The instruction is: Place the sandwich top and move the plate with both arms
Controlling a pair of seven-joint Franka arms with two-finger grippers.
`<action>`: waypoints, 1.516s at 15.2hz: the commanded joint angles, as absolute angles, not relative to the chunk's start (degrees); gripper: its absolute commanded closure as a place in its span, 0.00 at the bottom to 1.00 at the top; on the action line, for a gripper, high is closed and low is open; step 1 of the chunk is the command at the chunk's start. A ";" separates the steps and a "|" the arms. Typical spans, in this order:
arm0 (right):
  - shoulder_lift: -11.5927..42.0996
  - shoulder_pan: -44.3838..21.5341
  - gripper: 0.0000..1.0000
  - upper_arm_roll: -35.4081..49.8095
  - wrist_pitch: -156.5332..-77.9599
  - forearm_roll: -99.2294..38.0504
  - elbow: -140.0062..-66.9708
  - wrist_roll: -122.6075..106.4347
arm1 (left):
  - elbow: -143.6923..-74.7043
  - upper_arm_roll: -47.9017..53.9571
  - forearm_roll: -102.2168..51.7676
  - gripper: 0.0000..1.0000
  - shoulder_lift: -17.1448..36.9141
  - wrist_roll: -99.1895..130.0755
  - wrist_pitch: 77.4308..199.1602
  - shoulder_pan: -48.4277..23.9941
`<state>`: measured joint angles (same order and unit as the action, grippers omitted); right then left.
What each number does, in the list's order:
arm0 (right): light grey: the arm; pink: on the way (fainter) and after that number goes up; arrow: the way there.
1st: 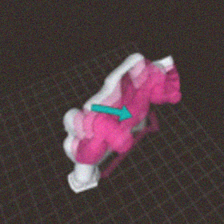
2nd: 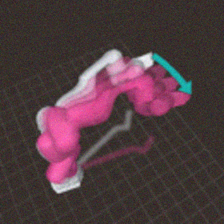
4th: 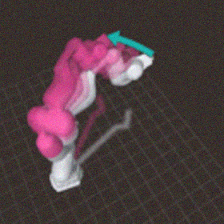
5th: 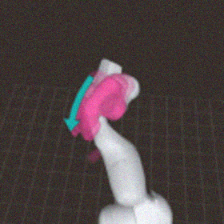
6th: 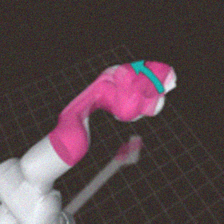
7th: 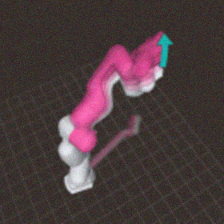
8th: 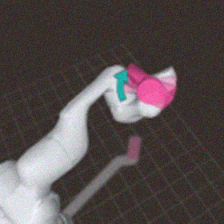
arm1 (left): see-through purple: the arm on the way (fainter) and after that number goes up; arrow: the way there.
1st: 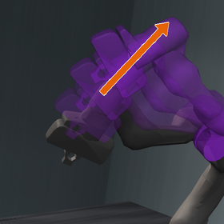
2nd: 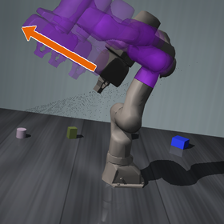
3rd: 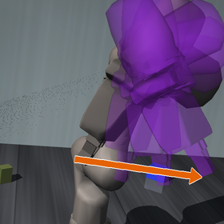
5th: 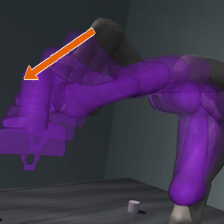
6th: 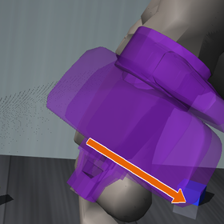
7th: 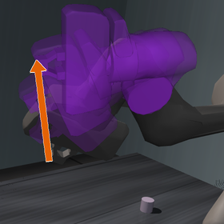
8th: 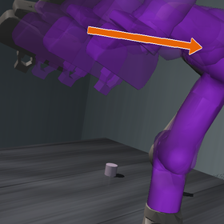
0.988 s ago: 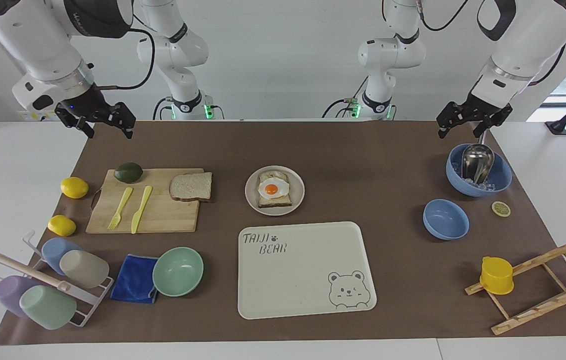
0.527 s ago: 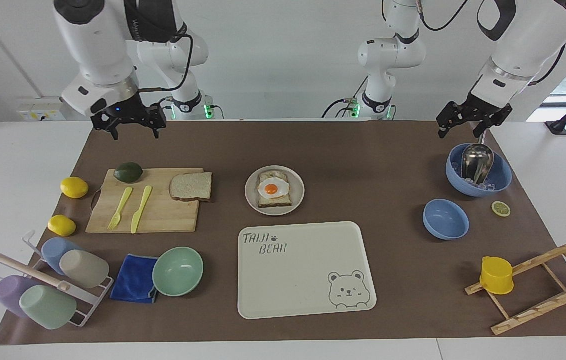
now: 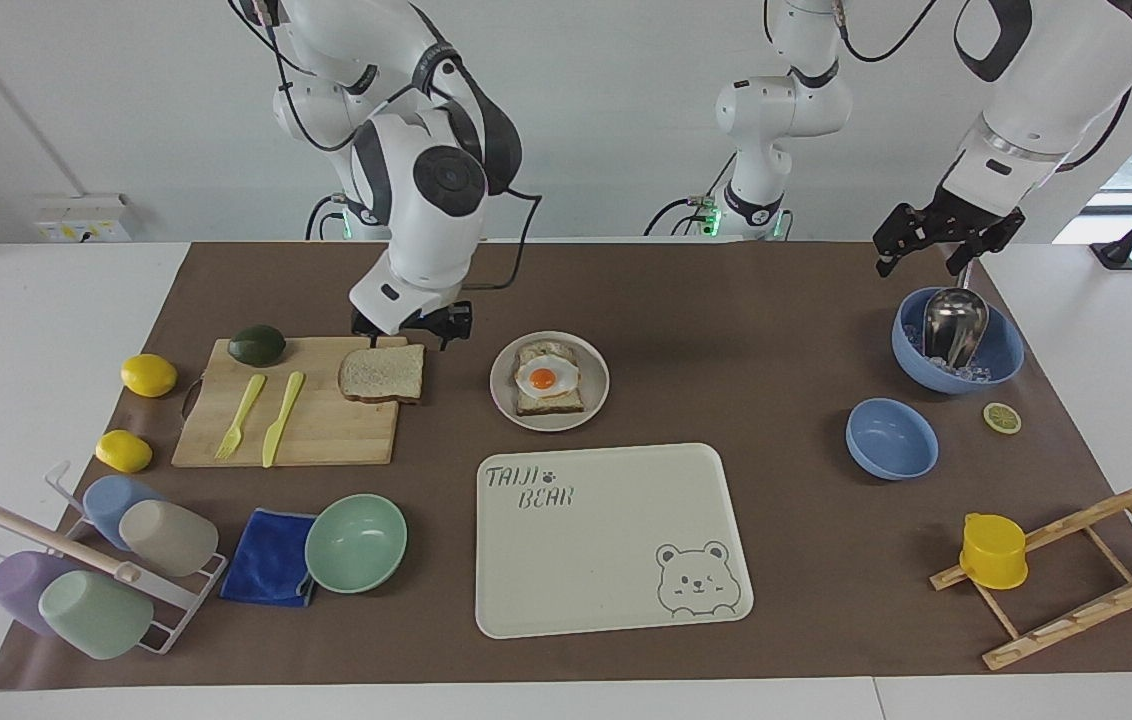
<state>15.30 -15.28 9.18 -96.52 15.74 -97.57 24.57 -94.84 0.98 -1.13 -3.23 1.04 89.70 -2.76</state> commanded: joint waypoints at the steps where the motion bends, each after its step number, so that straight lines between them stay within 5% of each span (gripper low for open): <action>1: 15.38 -14.85 0.00 9.32 -104.39 17.31 -105.80 30.92 | -94.83 1.49 -1.05 0.00 -3.60 0.53 89.30 -2.11; 7: 15.29 -16.26 0.00 9.32 -108.54 23.01 -114.60 36.01 | -94.83 1.49 -1.05 0.00 -3.60 0.53 89.30 -2.11; 19: 15.47 -18.37 0.00 9.32 -109.33 31.02 -119.26 40.17 | -94.83 1.49 -1.05 0.00 -3.60 0.53 89.30 -2.11; 23: 15.21 -18.28 0.12 9.32 -109.25 31.55 -120.14 40.08 | -94.83 1.49 -1.05 0.00 -3.69 0.53 89.30 -2.11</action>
<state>16.88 -19.05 8.93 -107.89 29.77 -117.47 39.43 -94.84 0.98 -1.13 -3.23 1.04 89.70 -2.76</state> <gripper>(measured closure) 0.097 0.000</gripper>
